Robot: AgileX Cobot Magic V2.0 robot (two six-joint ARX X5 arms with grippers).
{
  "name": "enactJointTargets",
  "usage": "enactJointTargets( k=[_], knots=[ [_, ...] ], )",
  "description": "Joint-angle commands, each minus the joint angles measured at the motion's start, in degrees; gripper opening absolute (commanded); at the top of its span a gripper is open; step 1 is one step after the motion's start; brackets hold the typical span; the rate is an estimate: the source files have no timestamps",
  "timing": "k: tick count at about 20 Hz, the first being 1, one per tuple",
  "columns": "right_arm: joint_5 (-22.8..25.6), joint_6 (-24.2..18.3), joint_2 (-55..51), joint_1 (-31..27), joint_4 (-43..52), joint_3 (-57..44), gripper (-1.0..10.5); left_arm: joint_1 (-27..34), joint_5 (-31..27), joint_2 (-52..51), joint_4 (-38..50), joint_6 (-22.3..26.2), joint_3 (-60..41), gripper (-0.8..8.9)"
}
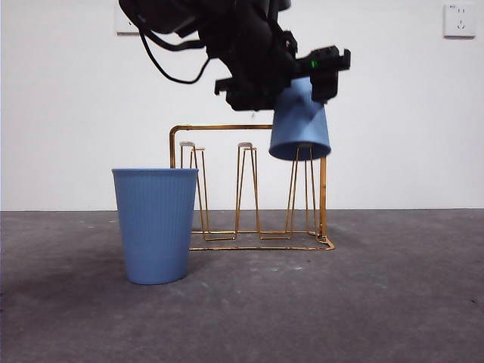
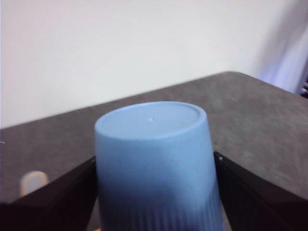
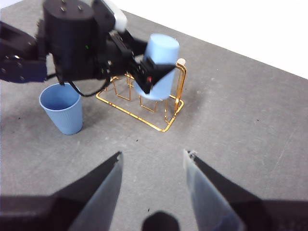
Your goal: Pick up cup 1,put cup 1 in the cup rack,pick up cup 2,put cup 2 in the cup rack
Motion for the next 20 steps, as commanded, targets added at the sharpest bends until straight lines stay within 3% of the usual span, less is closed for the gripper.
enactJointTargets(
  k=[1, 20],
  knots=[
    [0.09, -0.44, -0.13, 0.02, 0.39, -0.24, 2.2, -0.20, 0.33, 2.56, 0.37, -1.51, 0.20, -0.07],
    [0.07, -0.66, -0.09, 0.02, 0.46, -0.33, 2.2, -1.73, 0.13, 8.37, -9.09, -9.35, 0.20, 0.04]
  ],
)
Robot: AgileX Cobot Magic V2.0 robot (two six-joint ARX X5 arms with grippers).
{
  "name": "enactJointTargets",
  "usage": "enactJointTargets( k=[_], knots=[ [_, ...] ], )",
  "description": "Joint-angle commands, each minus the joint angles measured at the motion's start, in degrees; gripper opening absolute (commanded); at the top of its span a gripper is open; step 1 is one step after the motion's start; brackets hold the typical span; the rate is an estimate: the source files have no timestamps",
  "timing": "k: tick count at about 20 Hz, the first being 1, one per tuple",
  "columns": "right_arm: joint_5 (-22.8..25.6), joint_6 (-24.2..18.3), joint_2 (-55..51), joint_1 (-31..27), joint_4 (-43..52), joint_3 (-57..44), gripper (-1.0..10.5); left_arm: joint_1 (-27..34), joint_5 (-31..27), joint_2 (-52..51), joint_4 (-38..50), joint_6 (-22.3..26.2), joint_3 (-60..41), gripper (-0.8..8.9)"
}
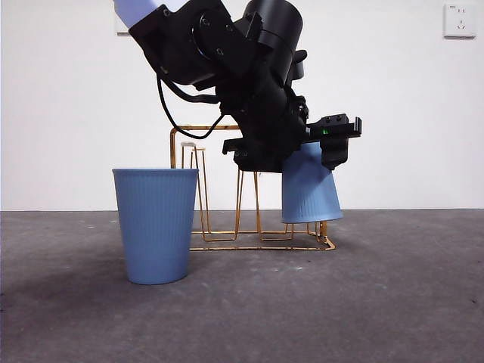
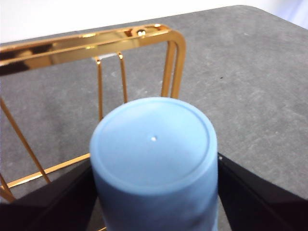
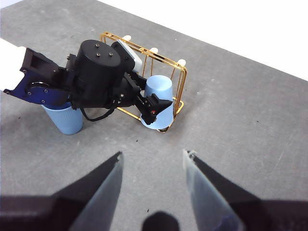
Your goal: Pick up cup 1,put cup 1 in the cup rack,pick up cup 2,put cup 2 in the cup rack
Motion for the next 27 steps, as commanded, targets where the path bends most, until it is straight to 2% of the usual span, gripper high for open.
enactJointTargets(
  k=[1, 4, 5, 14, 27],
  knots=[
    [0.07, -0.31, -0.09, 0.02, 0.39, -0.33, 2.2, -0.59, 0.90, 1.11, -3.04, -2.08, -0.76, 0.55],
    [0.04, -0.31, -0.09, 0.02, 0.39, -0.33, 2.2, -0.57, 0.98, 1.11, -3.91, -3.39, -0.74, 3.96],
    [0.04, -0.31, -0.09, 0.02, 0.39, -0.33, 2.2, -0.55, 1.53, 1.11, -3.96, -3.39, -0.74, 4.31],
    [0.04, -0.31, -0.09, 0.02, 0.37, -0.33, 2.2, -0.52, 4.13, 1.09, -6.01, -4.85, -0.59, 4.40],
    [0.04, -1.18, -0.09, 0.02, 0.37, -0.33, 2.2, -0.59, 11.50, 0.37, -15.56, -8.98, -0.57, 4.40]
  ],
)
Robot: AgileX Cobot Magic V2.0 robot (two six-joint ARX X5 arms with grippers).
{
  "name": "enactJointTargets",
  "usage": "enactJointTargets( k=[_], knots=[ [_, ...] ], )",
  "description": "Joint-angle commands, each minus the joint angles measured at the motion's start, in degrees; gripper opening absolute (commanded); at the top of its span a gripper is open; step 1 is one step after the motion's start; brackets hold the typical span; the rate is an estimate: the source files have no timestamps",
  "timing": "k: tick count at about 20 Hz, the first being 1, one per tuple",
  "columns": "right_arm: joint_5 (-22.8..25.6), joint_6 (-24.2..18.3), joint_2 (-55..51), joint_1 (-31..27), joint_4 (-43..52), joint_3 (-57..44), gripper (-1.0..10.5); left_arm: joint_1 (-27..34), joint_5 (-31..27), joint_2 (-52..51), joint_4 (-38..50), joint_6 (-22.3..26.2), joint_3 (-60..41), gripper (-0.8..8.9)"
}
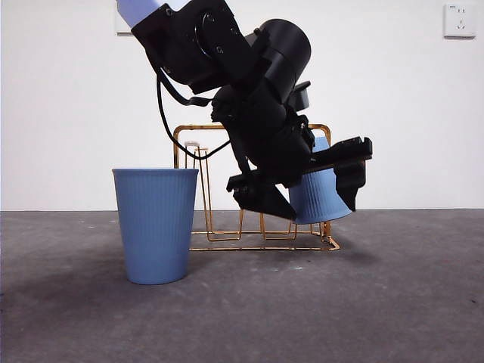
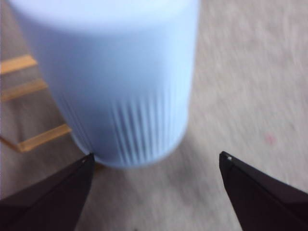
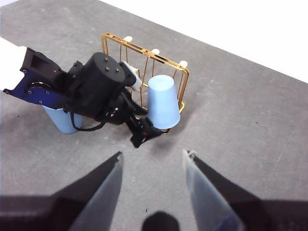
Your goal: Pick up cup 1,put cup 1 in the cup rack,pick up cup 2,put cup 2 in the cup rack
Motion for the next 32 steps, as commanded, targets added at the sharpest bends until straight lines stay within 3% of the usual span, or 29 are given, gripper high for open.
enactJointTargets(
  k=[1, 6, 13, 15, 18, 21, 25, 27, 32],
  knots=[
    [0.04, -0.42, -0.09, 0.02, 0.37, -0.33, 2.2, -0.15, 0.28, 0.04, -2.62, -1.31, -0.52, 4.40],
    [0.02, -0.39, -0.09, 0.02, 0.37, -0.33, 2.2, -0.20, 2.43, -4.39, -12.02, -1.42, -0.52, 4.40],
    [-0.09, 1.70, 1.33, 0.02, 0.37, -0.33, 2.2, -3.13, 16.17, -16.15, -20.55, -1.62, -0.52, 4.39],
    [-0.33, 3.56, 3.06, 0.02, 0.39, -0.33, 2.2, -4.68, 16.57, -21.51, -22.34, -0.39, -0.50, 4.39],
    [-3.83, 5.42, 7.28, 0.02, 1.92, -0.33, 2.2, -5.40, 10.62, -31.47, -29.92, 2.82, -0.52, 4.36],
    [-11.87, 6.16, 12.90, 0.02, 7.48, -0.33, 2.3, -4.70, 2.36, -42.21, -38.12, 6.60, -0.52, 4.36],
    [-21.33, 9.86, 23.76, 0.02, 15.85, -0.33, 2.7, -3.48, -5.44, -55.06, -48.87, 7.61, -0.52, 4.36],
    [-23.82, 11.15, 29.46, 0.11, 19.45, -0.33, 4.5, -3.50, -9.49, -60.19, -53.66, 7.61, -0.55, 4.36],
    [-24.68, 14.43, 43.23, 4.02, 27.50, -0.33, 4.8, -3.50, -12.02, -69.07, -62.40, 6.56, -0.57, 4.36]
  ],
)
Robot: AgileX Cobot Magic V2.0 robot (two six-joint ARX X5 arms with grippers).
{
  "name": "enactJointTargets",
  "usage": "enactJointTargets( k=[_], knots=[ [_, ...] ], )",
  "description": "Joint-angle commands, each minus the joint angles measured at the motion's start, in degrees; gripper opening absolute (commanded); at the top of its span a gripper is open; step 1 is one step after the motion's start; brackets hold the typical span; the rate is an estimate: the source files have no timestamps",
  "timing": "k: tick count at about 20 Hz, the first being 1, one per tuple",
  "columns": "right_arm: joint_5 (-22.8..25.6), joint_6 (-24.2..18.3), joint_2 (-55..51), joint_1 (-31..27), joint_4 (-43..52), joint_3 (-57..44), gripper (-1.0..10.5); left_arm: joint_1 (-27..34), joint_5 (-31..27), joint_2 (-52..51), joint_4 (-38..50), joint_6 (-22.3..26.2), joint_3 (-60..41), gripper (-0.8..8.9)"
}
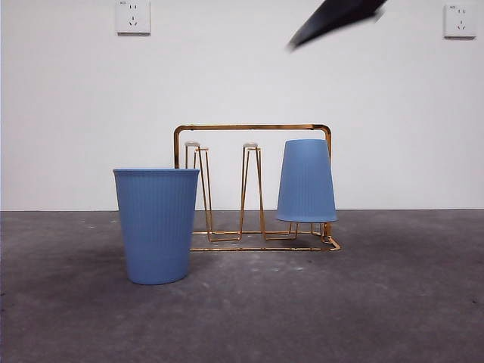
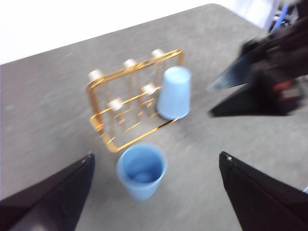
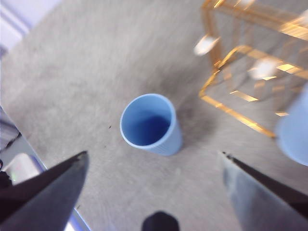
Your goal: Pick up cup 1,put cup 1 in the cup rack,pick up cup 2,put cup 2 in the cup rack
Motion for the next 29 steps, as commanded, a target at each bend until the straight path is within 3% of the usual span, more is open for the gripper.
enactJointTargets(
  k=[1, 6, 14, 16, 19, 21, 24, 29],
  knots=[
    [-0.09, 2.25, 5.38, 1.84, 3.43, -0.33, 4.8, 0.09, -1.57, -2.40, -3.37, -0.81, -0.57, 4.36],
    [7.91, 3.74, 15.82, 5.33, 8.83, -0.33, 4.8, 0.09, -1.55, -7.96, -7.41, -2.14, -1.11, 4.36],
    [9.64, 7.72, 24.57, 7.02, 15.26, -0.31, 4.6, 0.02, -0.74, -17.18, -3.58, -7.65, -13.44, 4.36],
    [10.03, 7.76, 25.53, 7.19, 15.67, -0.31, 3.5, -0.07, 1.40, -18.49, -0.22, -9.44, -16.94, 4.36],
    [10.01, 9.35, 27.21, 7.37, 16.90, -0.28, 2.9, -0.09, 4.76, -18.93, 5.16, -11.78, -21.75, 4.36],
    [9.99, 9.46, 27.95, 7.41, 17.14, -0.31, 1.3, -0.07, 6.23, -18.91, 7.52, -12.81, -24.13, 4.36],
    [9.97, 9.05, 28.13, 7.41, 17.59, -0.31, 0.0, -0.07, 6.36, -18.86, 9.18, -13.79, -25.83, 4.36],
    [9.66, 8.72, 28.02, 7.41, 17.97, -0.28, -0.1, -0.07, 7.08, -18.84, 12.72, -14.51, -25.83, 4.36]
  ],
)
